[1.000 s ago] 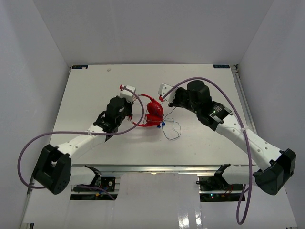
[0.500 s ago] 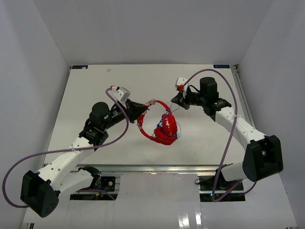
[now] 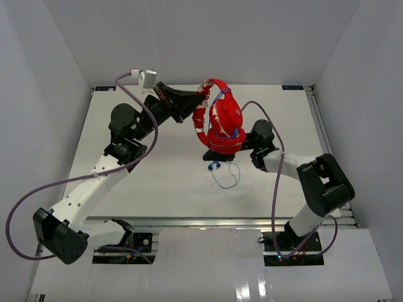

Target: Wrap the headphones

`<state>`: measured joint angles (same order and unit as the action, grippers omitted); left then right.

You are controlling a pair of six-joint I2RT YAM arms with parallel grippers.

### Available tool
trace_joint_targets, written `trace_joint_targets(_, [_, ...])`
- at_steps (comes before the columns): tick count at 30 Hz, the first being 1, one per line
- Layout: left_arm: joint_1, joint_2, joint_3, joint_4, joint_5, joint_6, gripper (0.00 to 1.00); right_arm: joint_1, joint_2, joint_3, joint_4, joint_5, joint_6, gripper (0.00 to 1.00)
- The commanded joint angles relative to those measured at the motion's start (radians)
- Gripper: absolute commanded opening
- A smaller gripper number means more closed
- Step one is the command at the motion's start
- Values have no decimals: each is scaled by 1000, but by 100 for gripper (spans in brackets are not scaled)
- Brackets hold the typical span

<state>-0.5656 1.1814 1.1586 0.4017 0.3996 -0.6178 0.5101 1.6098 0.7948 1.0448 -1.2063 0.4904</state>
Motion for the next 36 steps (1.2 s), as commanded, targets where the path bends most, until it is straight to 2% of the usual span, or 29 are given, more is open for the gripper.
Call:
trace_joint_targets(1, [-5, 8, 110, -14, -171, -70, 0, 29, 21, -8, 348, -24, 234, 15])
trace_joint_targets(7, [-5, -1, 151, -144, -707, -4, 0, 42, -48, -120, 345, -34, 194, 13])
trace_joint_targets(10, [-3, 46, 186, -175, -909, 161, 0, 44, -130, -144, 188, -39, 110, 8])
trace_joint_targets(11, [0, 61, 203, -189, -977, 232, 0, 44, -180, -146, 126, -36, 21, 8])
trace_joint_targets(13, [16, 88, 198, -181, -1002, 359, 0, 45, -243, -134, -86, -8, -139, 8])
trace_joint_targets(15, [20, 141, 182, -184, -1038, 481, 0, 65, -314, -34, -629, 118, -543, 8])
trace_joint_targets(16, [20, 160, 166, -184, -1053, 553, 0, 84, -344, 4, -770, 171, -654, 8])
trace_joint_targets(20, [20, 250, 107, -234, -1054, 672, 0, 152, -377, 162, -1153, 390, -923, 8])
trace_joint_targets(21, [20, 274, 104, -250, -1039, 673, 0, 159, -376, 204, -1178, 444, -938, 8])
trace_joint_targets(23, [16, 335, 95, -326, -990, 681, 0, 213, -339, 312, -1356, 583, -1061, 8])
trace_joint_targets(26, [-12, 389, 74, -390, -898, 748, 0, 246, -278, 463, -1509, 835, -1176, 8])
trace_joint_targets(30, [-36, 320, -68, -397, -727, 867, 0, 248, -256, 508, -1520, 1219, -1347, 8])
trace_joint_targets(32, [-37, 259, -123, -396, -667, 892, 0, 245, -263, 483, -1491, 1297, -1414, 8])
trace_joint_targets(34, [-37, 164, -221, -387, -532, 912, 0, 241, -272, 436, -1424, 1375, -1467, 8])
trace_joint_targets(36, [-37, 85, -274, -381, -436, 899, 0, 228, -272, 398, -1362, 1388, -1485, 8])
